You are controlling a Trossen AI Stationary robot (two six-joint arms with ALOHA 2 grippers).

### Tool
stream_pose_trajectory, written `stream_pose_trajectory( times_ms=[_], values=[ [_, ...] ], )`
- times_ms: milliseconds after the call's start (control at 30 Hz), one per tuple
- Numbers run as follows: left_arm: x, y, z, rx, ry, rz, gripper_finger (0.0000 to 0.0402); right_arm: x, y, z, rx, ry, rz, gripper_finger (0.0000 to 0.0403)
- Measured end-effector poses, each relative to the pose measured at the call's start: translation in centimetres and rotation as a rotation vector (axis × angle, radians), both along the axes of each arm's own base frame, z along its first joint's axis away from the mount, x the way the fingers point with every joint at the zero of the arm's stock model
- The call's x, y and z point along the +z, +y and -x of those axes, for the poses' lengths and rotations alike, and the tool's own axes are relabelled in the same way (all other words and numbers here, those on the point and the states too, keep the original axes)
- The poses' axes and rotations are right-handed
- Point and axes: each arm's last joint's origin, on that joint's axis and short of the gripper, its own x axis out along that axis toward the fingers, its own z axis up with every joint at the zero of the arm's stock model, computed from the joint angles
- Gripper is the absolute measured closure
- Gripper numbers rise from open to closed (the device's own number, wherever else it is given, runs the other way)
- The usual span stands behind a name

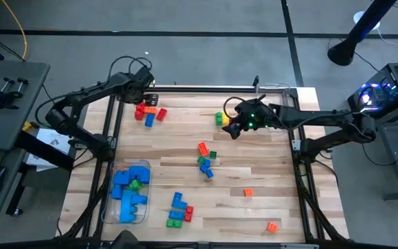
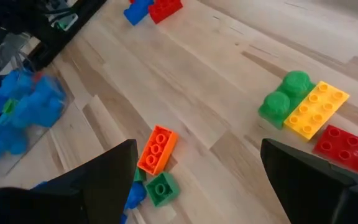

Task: Sort blocks by size
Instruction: Put the large red game piece into the bottom transparent bin

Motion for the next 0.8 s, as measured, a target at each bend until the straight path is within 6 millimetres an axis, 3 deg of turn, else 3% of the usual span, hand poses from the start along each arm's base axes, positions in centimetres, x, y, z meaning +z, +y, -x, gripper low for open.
stream_pose_trajectory(
  times_ms=[133, 467, 800],
  values=[
    [-1.6, -0.2, 1.1, 0.056, 0.005, 0.054, 0.0135, 0.0, 0.1, 0.0, -0.007, 0.004, 0.007, 0.0067],
    [-3.3, 0.2, 1.7, 0.082, -0.043, 0.059, 0.0139, 0.0, 0.0, 0.0, -0.018, 0.006, 0.015, 0.0067],
    [-5.1, 0.9, 1.5, 0.069, 0.004, 0.102, 0.0208, 0.0, 0.0, 0.0, -0.028, 0.003, 0.003, 0.0066]
  ],
)
